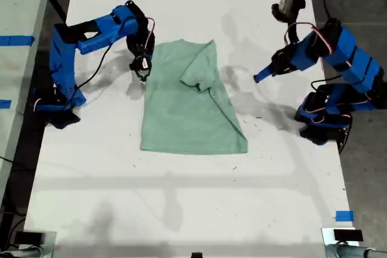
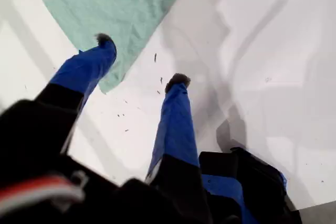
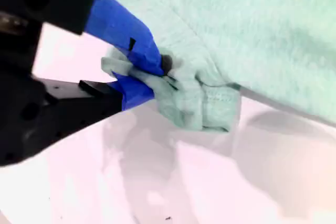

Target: Fold tshirt

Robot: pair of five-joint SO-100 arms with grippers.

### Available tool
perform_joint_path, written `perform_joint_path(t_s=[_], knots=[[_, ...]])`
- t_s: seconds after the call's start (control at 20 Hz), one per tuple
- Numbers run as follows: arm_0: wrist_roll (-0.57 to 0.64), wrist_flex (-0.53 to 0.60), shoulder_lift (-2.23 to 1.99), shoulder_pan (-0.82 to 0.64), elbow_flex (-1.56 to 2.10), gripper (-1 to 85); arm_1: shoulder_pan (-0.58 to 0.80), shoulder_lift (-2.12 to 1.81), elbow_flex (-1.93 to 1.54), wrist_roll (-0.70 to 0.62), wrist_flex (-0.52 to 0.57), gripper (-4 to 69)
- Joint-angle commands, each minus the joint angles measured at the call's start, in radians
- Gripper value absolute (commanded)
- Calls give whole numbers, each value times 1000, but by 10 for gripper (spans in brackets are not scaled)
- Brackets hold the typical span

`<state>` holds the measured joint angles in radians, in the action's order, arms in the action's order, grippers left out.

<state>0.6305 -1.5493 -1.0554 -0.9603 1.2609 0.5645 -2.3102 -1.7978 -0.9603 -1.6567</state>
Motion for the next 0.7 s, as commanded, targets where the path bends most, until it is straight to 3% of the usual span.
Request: perform_joint_path(t_s=[0.0,0.35,0.65], knots=[[-9,-20,-273,-29,43,11,8,-44,-9,12,25,235],[-31,-69,-121,150,-325,11,8,-55,-35,25,38,235],[-72,167,17,224,-371,1,-15,-52,-51,48,60,235]])
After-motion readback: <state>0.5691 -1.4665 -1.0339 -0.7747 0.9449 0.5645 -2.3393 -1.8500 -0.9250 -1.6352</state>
